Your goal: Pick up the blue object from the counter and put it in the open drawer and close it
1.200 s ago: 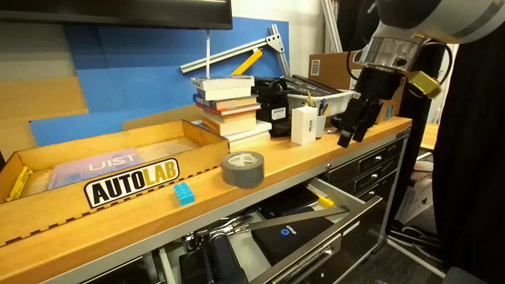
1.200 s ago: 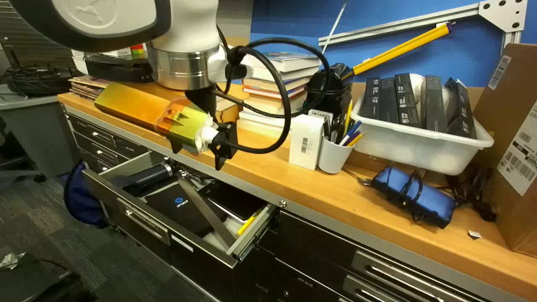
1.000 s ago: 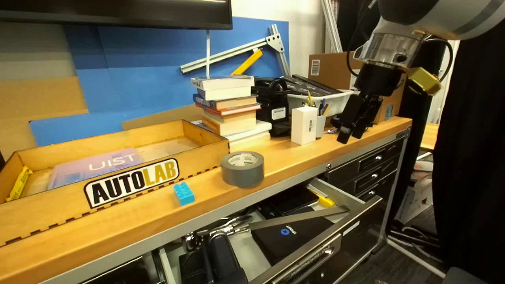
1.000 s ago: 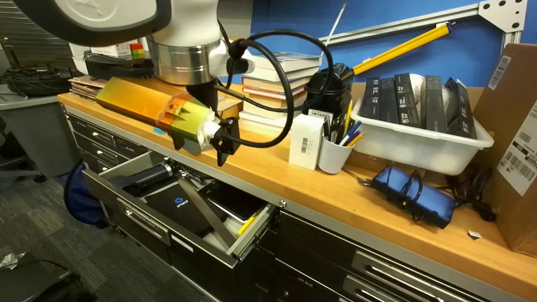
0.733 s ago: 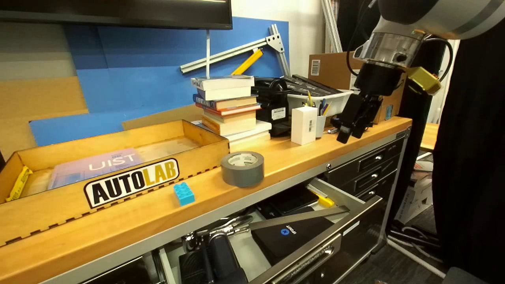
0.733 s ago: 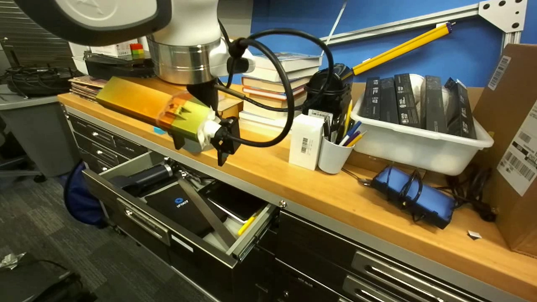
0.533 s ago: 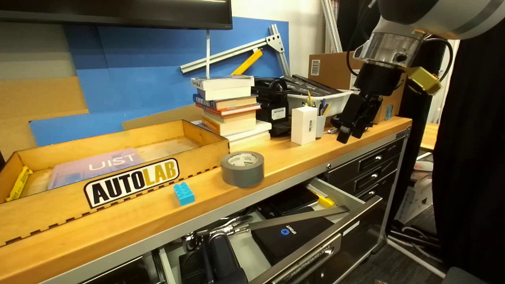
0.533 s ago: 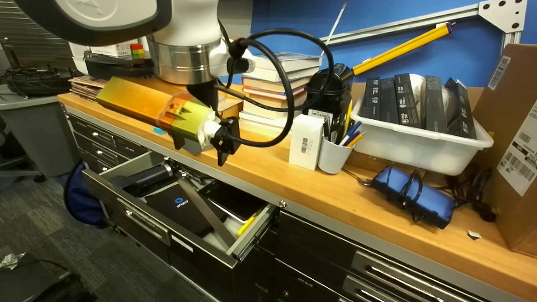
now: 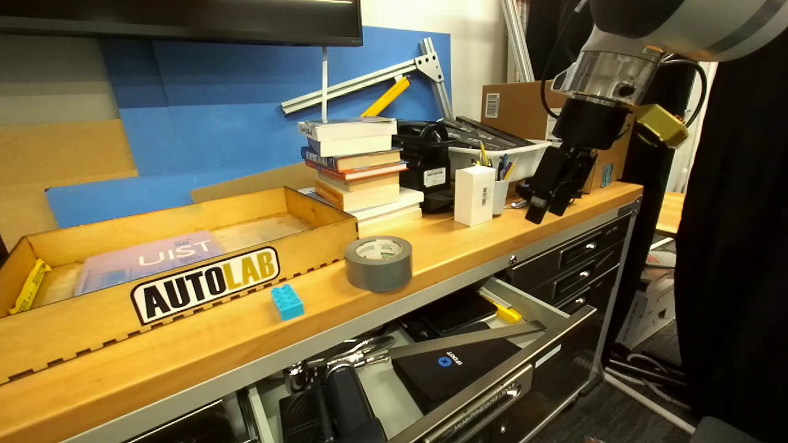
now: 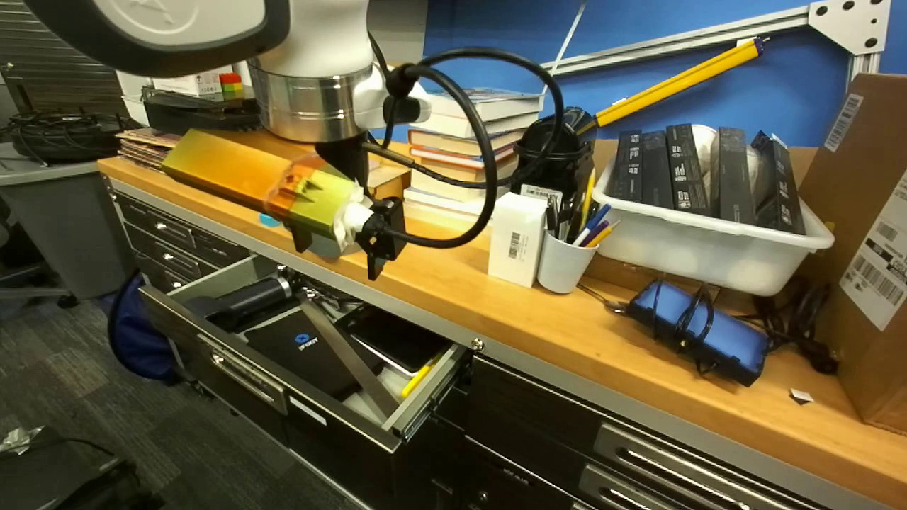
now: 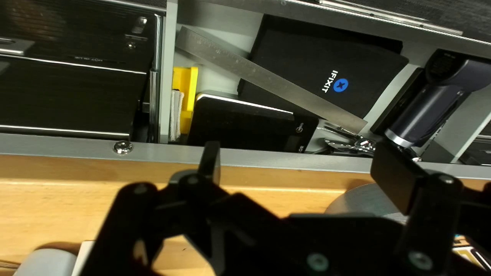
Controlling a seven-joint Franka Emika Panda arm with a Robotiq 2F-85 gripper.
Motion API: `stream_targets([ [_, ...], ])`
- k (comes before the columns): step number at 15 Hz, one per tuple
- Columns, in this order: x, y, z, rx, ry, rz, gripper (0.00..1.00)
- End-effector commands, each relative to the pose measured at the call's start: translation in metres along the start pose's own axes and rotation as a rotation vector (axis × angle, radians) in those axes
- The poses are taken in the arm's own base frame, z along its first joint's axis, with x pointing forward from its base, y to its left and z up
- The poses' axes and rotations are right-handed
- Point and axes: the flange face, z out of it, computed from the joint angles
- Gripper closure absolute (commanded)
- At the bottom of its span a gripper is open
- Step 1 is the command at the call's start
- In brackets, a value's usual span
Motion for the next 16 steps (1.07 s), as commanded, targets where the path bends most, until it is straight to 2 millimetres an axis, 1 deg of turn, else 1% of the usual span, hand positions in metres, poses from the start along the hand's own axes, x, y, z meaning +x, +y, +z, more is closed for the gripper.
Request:
stream_targets([
  [1,0.000,0.000,-0.001,0.000,-0.001,0.000,0.00],
  [4,0.000,0.000,-0.001,0.000,-0.001,0.000,0.00],
  [5,0.005,-0.002,-0.001,-0.002,-0.005,-0.017,0.00],
  [6,0.022,-0.010,0.003,-0.002,-0.028,-0.037,0.00],
  [7,0.031,-0.018,0.007,0.002,-0.040,-0.067,0.00],
  [8,0.049,-0.036,0.015,0.004,-0.067,-0.113,0.00],
  [9,0.060,-0.049,0.020,0.005,-0.086,-0.151,0.00],
  [12,0.104,-0.106,0.040,-0.008,-0.171,-0.250,0.00],
  [13,0.115,-0.119,0.046,-0.010,-0.194,-0.265,0.00],
  [14,0.129,-0.135,0.053,-0.011,-0.215,-0.245,0.00],
  [16,0.150,-0.160,0.064,-0.009,-0.242,-0.211,0.00],
])
